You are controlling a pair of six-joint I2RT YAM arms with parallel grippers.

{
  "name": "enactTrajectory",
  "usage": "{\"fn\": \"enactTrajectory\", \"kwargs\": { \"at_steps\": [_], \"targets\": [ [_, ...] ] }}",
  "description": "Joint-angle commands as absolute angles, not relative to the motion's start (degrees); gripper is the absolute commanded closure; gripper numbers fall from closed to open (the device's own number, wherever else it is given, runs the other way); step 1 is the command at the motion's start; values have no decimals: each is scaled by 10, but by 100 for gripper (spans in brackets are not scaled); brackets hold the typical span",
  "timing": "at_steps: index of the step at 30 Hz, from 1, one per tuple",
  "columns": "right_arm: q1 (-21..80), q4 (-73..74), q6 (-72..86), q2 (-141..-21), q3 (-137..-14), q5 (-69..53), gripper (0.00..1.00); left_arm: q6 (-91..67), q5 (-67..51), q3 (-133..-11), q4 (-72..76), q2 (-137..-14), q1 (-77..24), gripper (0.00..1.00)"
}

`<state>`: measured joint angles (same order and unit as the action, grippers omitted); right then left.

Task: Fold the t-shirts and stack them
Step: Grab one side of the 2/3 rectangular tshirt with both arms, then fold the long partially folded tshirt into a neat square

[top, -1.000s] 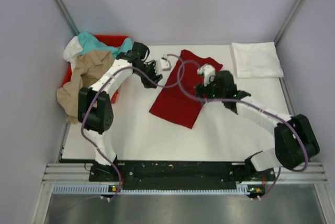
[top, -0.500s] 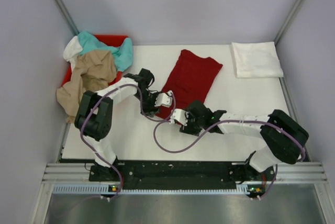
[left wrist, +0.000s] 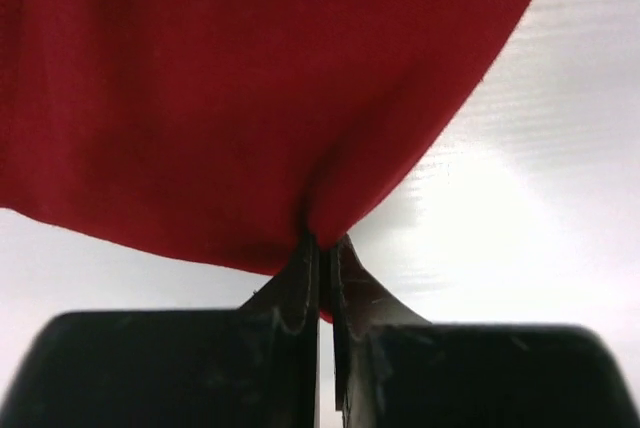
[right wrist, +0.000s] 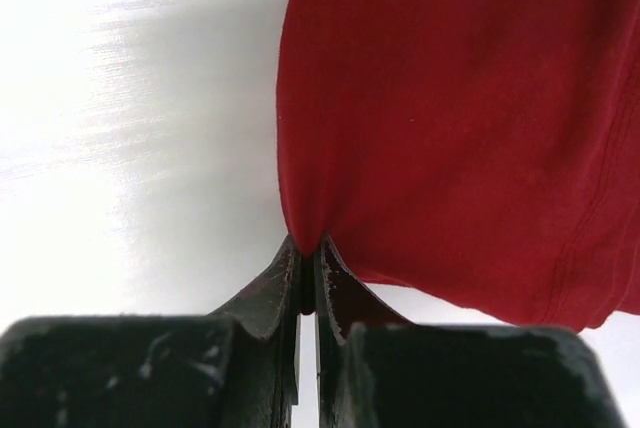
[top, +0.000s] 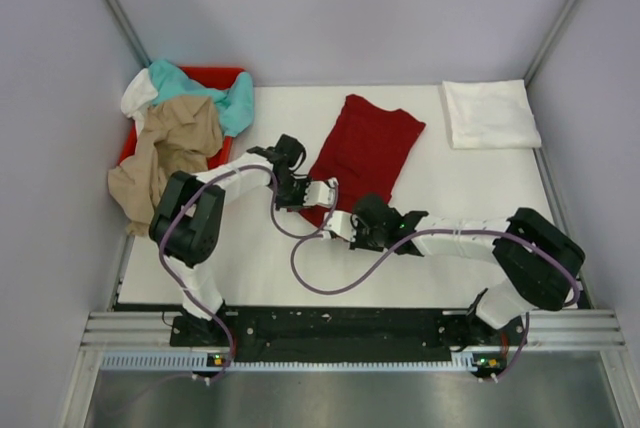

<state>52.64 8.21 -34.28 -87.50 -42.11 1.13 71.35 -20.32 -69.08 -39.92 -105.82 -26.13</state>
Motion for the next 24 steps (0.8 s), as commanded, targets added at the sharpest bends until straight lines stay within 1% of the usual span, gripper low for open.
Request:
{"fn": "enactTrajectory", "kwargs": {
  "at_steps": [1, 5, 9, 11, 14, 18, 21, 24],
  "targets": [
    [534, 98, -326, -831, -431, -19, 100, 647, -127, -661, -377, -1068, -272, 100],
    [543, 162, -311, -779, -442, -46, 100, 601, -120, -664, -438, -1032, -273, 100],
    [588, 277, -309, -720, -473, -82, 100, 597, -155, -631, -545, -936, -279, 100],
    [607, 328, -294, -687, -484, -125, 100, 608, -179, -610, -605, -890, -280, 100],
    [623, 366, -258, -640, -486, -195, 100, 627, -223, -590, -705, -821, -281, 100],
    [622, 374, -218, -574, -478, -277, 100, 636, -258, -612, -787, -767, -284, 100],
    [570, 364, -198, -557, -483, -283, 100, 607, -254, -660, -775, -761, -284, 100],
    [466, 325, -171, -556, -488, -278, 100, 560, -240, -734, -739, -794, -283, 100]
  ]
}}
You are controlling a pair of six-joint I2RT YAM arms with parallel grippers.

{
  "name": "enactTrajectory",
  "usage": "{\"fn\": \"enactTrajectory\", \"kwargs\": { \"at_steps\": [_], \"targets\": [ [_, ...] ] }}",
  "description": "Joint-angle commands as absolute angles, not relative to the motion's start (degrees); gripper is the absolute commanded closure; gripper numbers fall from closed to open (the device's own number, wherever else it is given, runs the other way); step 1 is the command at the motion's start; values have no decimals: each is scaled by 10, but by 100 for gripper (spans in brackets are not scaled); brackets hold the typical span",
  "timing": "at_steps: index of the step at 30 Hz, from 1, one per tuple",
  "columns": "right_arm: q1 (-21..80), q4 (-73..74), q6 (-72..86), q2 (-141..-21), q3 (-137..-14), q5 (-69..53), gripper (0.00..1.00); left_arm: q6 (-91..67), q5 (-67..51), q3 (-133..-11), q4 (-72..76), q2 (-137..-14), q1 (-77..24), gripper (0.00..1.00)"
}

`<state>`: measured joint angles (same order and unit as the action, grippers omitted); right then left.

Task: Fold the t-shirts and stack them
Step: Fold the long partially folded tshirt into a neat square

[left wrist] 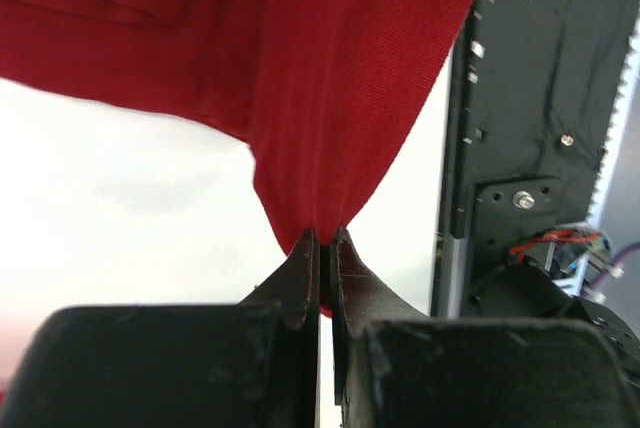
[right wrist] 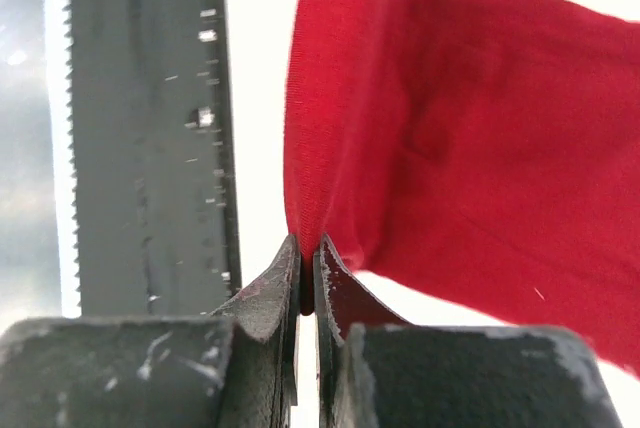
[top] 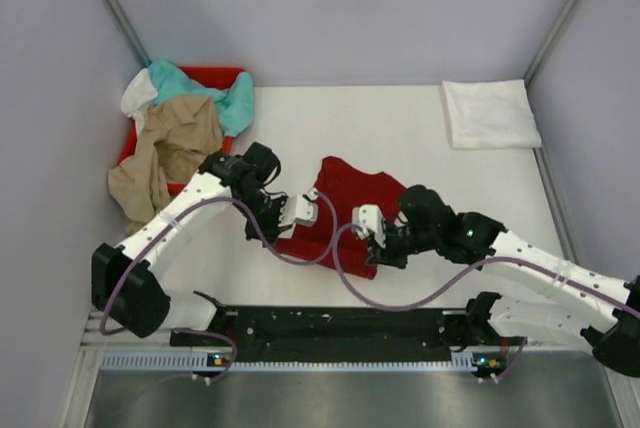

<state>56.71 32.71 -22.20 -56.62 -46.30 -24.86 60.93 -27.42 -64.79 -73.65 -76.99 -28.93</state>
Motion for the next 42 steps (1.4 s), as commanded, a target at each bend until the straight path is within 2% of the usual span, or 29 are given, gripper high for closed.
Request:
{"fn": "enactTrajectory", "kwargs": {
  "at_steps": [1, 5, 8, 15, 21, 24, 28, 32, 36, 42],
  "targets": [
    [428, 303, -162, -556, -483, -282, 100, 540, -234, -758, -723, -811, -282, 100],
    [298, 225, -105, -594, -465, -294, 100, 496, -199, -872, -653, -919, -273, 100],
    [221, 200, -57, -639, -472, -299, 100, 479, -200, -996, -664, -1017, -272, 100],
    [125, 78, 36, -742, -457, -278, 100, 419, -167, -1243, -659, -1223, -273, 100],
    [91, 35, 73, -859, -473, -261, 100, 394, -139, -1252, -574, -1288, -277, 99],
    [68, 44, 111, -918, -503, -234, 99, 366, -112, -1249, -507, -1309, -281, 85],
    [50, 49, 177, -970, -546, -176, 74, 306, -36, -1237, -356, -1329, -285, 54],
    [16, 35, 259, -971, -537, -110, 67, 297, 21, -1311, -350, -1360, -285, 42],
    [3, 31, 287, -927, -506, -109, 57, 302, 16, -1291, -379, -1340, -281, 42],
    [38, 57, 287, -819, -437, -184, 38, 255, -129, -1060, -364, -1185, -282, 45]
  ]
}}
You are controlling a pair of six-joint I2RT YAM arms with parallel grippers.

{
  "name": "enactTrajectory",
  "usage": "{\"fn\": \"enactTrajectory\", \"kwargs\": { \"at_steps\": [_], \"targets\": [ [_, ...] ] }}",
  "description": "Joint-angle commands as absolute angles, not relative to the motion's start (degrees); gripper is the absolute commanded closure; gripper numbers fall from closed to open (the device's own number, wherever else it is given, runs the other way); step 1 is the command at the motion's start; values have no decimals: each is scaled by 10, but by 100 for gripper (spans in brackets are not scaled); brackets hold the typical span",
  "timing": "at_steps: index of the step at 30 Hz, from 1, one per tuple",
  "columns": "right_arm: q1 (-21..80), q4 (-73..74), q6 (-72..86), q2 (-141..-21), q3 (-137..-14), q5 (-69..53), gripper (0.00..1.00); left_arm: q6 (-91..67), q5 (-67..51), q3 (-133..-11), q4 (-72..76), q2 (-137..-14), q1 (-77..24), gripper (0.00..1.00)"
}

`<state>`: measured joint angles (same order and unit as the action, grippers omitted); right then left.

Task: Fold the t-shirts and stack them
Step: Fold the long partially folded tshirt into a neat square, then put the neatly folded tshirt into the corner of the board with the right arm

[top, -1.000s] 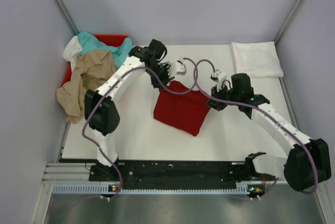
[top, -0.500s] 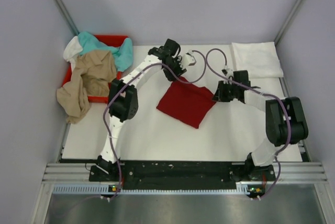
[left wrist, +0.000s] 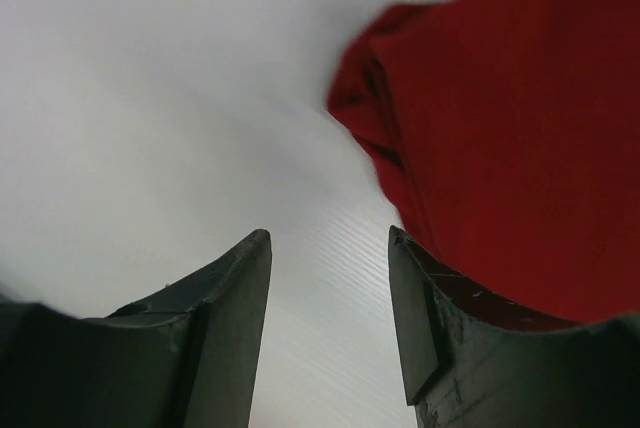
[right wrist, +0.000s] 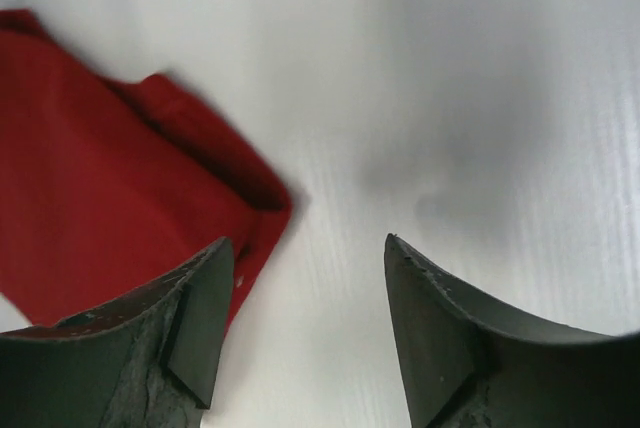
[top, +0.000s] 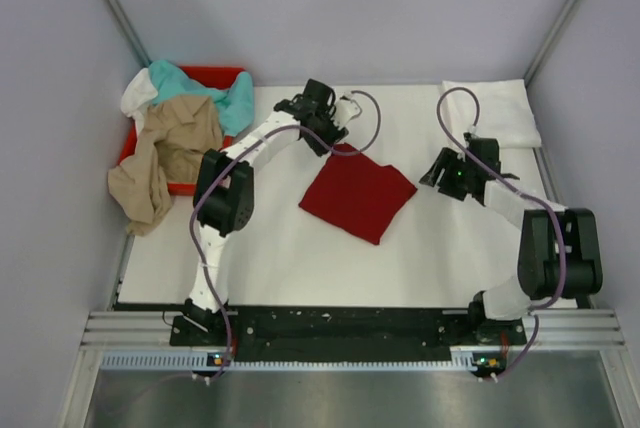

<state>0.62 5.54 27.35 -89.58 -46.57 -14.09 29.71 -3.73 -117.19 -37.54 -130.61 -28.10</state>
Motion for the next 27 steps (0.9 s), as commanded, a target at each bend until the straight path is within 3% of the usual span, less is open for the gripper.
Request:
{"fn": "enactTrajectory", "kwargs": {
  "at_steps": [1, 4, 9, 17, 21, 25, 27],
  "targets": [
    [40, 56, 300, -805, -424, -200, 35, 244, -149, -1034, -359, -1168, -282, 45],
    [46, 4, 371, -775, -359, -232, 14, 222, -212, -971, -367, -1129, -282, 45],
    [58, -69, 425, -826, -337, -262, 15, 203, -272, -919, -389, -1122, -282, 54],
    [72, -192, 479, -945, -357, -322, 21, 153, -321, -884, -364, -1169, -242, 57],
    [75, -243, 490, -1004, -388, -349, 41, 157, -330, -894, -380, -1196, -230, 60],
    [76, -249, 478, -1040, -441, -354, 80, 167, -331, -894, -392, -1214, -229, 62],
    [76, -239, 465, -1043, -463, -349, 94, 168, -337, -898, -398, -1216, -225, 64]
  ]
}}
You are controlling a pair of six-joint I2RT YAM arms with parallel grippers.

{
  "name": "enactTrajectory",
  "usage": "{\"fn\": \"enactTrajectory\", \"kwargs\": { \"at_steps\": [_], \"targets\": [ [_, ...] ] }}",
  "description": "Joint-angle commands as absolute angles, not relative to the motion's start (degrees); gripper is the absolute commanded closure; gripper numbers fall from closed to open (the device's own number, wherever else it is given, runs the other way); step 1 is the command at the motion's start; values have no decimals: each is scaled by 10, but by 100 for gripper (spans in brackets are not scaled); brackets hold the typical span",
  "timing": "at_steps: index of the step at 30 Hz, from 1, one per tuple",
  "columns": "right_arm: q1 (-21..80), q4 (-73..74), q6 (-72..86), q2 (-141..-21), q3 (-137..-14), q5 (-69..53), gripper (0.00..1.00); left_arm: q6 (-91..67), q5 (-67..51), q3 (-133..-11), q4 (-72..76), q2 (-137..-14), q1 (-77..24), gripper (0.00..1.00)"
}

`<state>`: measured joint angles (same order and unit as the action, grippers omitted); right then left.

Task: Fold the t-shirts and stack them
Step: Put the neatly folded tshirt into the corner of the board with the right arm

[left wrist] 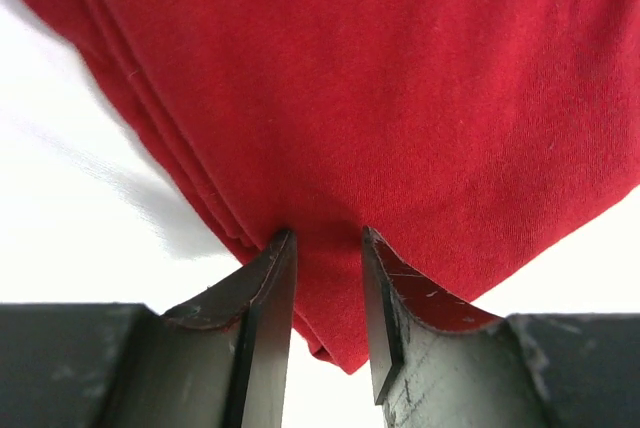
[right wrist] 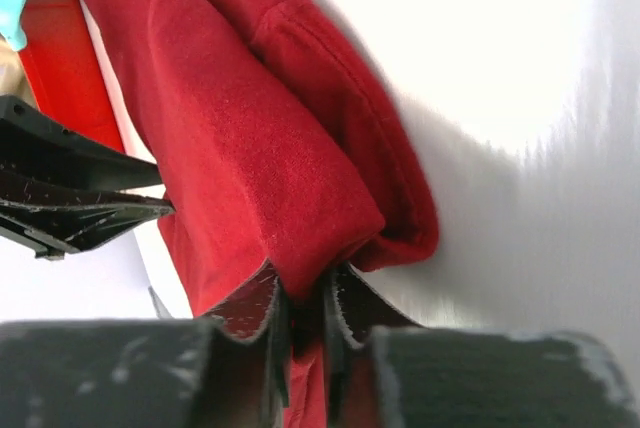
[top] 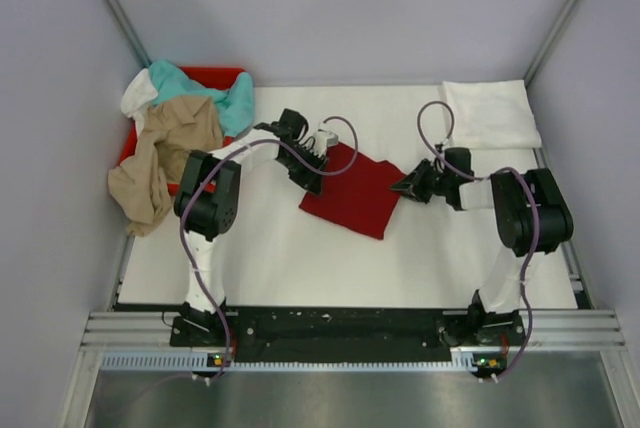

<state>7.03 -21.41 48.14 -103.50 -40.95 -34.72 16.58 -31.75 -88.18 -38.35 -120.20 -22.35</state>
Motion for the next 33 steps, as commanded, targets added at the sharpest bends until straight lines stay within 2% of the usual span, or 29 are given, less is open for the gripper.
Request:
{"fn": "enactTrajectory", "kwargs": {
  "at_steps": [1, 3, 7, 9, 11, 14, 20, 25, 28, 33],
  "targets": [
    [76, -225, 452, -1043, -478, -348, 99, 166, -337, -898, -396, -1215, -222, 64],
    [76, -188, 419, -1049, -512, -349, 100, 167, -335, -902, -399, -1207, -220, 63],
    [74, -94, 337, -1065, -587, -373, 100, 176, -337, -912, -417, -1174, -207, 54],
    [76, -30, 280, -1063, -626, -367, 100, 186, -335, -918, -426, -1153, -197, 44],
    [75, 34, 222, -1063, -668, -358, 100, 199, -333, -926, -440, -1129, -184, 41],
    [75, 135, 128, -1070, -744, -333, 100, 216, -318, -937, -462, -1104, -164, 32],
    [74, 324, -56, -1109, -914, -216, 100, 249, -276, -931, -482, -1064, -150, 29],
    [72, 369, -192, -1120, -994, -140, 100, 268, -272, -925, -497, -1050, -149, 28],
    [69, 370, -238, -1123, -1028, -94, 100, 285, -265, -931, -520, -1054, -149, 18],
    [65, 390, -298, -1158, -1112, -3, 100, 299, -235, -922, -529, -1040, -149, 15]
  ]
}}
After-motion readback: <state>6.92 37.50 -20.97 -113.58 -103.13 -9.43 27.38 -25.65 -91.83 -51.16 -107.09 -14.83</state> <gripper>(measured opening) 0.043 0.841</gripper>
